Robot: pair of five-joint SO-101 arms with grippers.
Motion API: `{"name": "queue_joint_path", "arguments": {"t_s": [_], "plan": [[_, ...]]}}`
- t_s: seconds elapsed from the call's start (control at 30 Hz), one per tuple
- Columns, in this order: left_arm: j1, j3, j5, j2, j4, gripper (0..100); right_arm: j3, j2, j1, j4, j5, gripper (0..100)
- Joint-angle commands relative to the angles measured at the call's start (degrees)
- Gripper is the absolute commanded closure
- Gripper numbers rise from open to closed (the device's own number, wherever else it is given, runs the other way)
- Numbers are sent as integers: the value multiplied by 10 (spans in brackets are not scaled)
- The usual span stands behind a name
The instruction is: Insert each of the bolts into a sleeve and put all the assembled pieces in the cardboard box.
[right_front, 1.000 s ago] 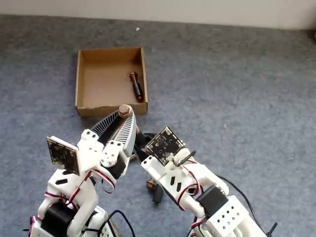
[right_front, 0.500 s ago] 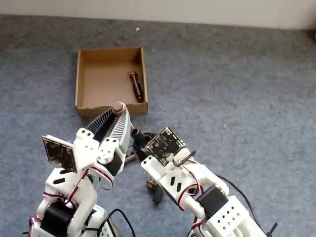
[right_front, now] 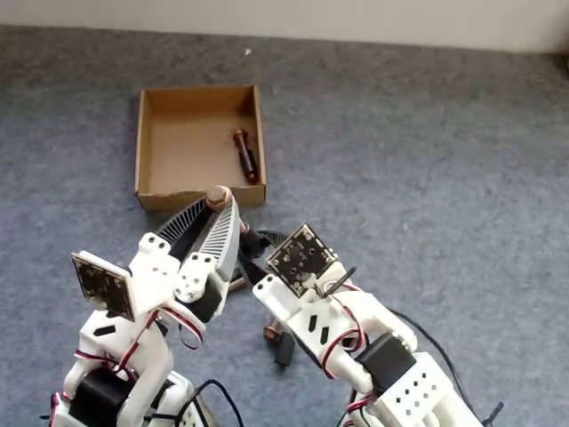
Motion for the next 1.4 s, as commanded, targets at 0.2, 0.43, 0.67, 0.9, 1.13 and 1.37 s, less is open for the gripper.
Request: {"name": "queue_joint_path", "arguments": {"t_s": [0.2, 0.43, 0.67, 0.9, 1.13, 1.37], "plan": [[12, -36, 4, -1, 5, 992, -63, -17, 6, -105, 72, 993], [15, -84, -33, -1, 45, 934, -61, -17, -32, -188, 94, 993], [10, -112, -37, -1, 98, 834, -60, -17, -28, -215, 94, 993], [10, -155, -104, -1, 184, 790, -59, -17, -28, -212, 91, 993], [5, -146, -174, -1, 244, 790, -61, -16, -8, -175, 90, 993], [-167, -144, -184, -2, 280, 790, -64, -13, 58, -27, 5, 993]]}}
